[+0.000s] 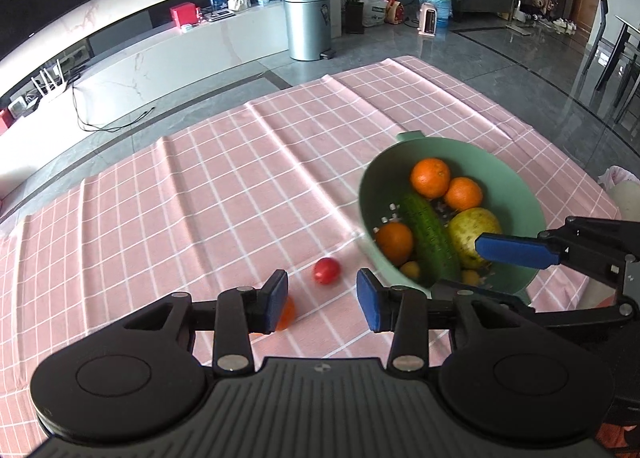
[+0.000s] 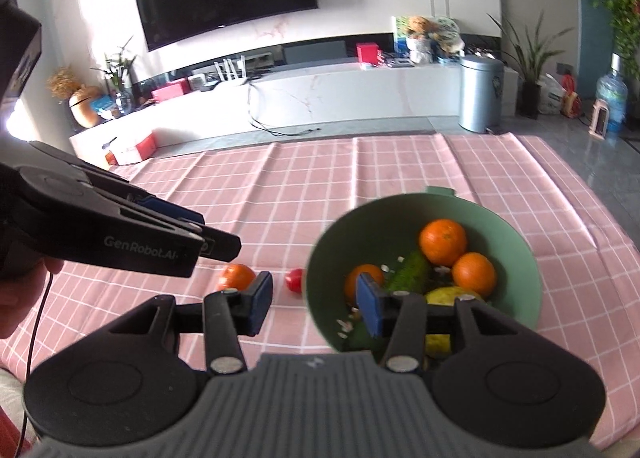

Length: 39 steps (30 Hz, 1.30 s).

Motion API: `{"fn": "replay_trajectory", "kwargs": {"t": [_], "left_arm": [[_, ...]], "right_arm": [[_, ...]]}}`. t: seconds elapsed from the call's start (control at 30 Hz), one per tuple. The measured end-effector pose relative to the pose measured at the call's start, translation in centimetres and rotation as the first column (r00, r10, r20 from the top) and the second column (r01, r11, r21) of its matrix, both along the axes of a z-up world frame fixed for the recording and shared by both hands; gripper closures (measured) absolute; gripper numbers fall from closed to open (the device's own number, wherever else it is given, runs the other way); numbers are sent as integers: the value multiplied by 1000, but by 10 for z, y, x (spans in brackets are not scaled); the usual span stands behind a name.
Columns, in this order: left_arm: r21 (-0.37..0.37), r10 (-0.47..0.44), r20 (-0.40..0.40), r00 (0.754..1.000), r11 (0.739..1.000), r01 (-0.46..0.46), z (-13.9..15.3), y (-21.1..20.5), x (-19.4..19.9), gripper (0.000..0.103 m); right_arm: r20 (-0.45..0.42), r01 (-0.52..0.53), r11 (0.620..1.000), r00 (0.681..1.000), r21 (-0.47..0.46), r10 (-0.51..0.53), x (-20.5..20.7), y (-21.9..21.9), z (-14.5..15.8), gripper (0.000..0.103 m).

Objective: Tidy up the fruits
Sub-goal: 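Withdraw both grippers toward the last orange and red cherry tomato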

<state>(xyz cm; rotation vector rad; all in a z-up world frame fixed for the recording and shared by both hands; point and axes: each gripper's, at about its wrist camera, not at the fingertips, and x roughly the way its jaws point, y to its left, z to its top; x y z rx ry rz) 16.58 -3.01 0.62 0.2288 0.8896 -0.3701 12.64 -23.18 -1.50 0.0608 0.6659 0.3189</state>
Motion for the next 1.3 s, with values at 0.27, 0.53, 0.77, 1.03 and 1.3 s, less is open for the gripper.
{"fn": "replay_trajectory", "kwargs": {"t": [0.27, 0.53, 0.77, 1.03, 1.3], "left_arm": [[-3, -8, 2, 1000, 1000, 8, -19, 35, -10, 43], [-29, -14, -5, 1000, 999, 13, -48, 55, -12, 40], [-48, 4, -29, 1000, 999, -5, -73, 60, 3, 36], [-75, 28, -50, 998, 997, -31, -90, 54, 31, 36], [-155, 51, -103, 993, 986, -67, -101, 58, 48, 44]], "right_arm": [[30, -86, 994, 996, -69, 88, -4, 37, -10, 59], [53, -145, 977, 987, -158, 155, -3, 60, -26, 60], [40, -186, 952, 979, -244, 202, 1, 71, -41, 60], [30, -216, 902, 969, -375, 245, 11, 84, -52, 61], [4, -308, 809, 934, -500, 358, 26, 92, -56, 63]]}}
